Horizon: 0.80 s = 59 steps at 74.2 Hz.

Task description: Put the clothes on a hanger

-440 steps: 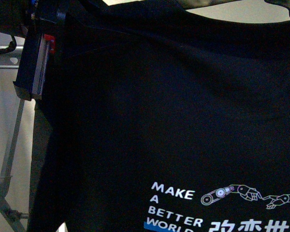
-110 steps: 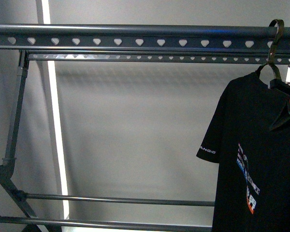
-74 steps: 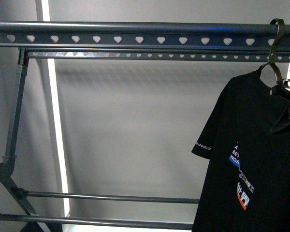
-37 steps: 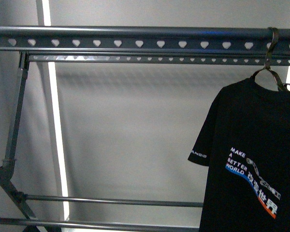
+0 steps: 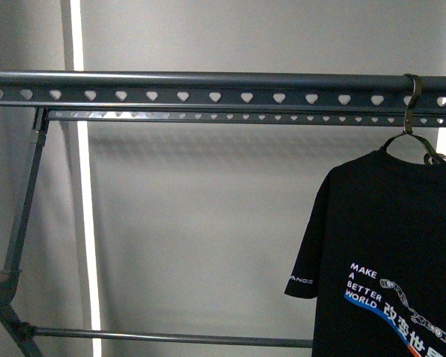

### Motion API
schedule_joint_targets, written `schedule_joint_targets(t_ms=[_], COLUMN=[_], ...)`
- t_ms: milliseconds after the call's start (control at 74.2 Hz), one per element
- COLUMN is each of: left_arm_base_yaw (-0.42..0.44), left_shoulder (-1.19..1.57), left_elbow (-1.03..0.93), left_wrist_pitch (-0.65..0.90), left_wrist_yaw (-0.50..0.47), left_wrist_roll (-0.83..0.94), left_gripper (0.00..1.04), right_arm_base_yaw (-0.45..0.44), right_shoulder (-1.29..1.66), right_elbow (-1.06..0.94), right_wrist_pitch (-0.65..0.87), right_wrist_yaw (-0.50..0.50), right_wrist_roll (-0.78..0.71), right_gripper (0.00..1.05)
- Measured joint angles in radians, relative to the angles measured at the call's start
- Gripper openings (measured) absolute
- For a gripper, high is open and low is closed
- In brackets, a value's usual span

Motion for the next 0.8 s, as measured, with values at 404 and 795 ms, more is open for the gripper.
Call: schedule_joint_targets(t_ms=[404, 795], left_arm_base_yaw=[0.000, 0.000], left_shoulder=[0.000, 0.000], left_elbow=[0.000, 0.000], left_wrist_pitch=[0.000, 0.000], left_wrist_yaw=[0.000, 0.000], left_wrist_roll=[0.000, 0.000], left_gripper=[0.04, 0.32], right_arm_base_yaw=[0.171, 0.171], right_shoulder=[-0.078, -0.116], right_elbow=[-0.088, -0.130], right_wrist_pitch=[0.006, 0.013], right_wrist_yaw=[0.163, 0.163], right_wrist_roll=[-0.006, -0.007], right_gripper=[0.02, 0.12])
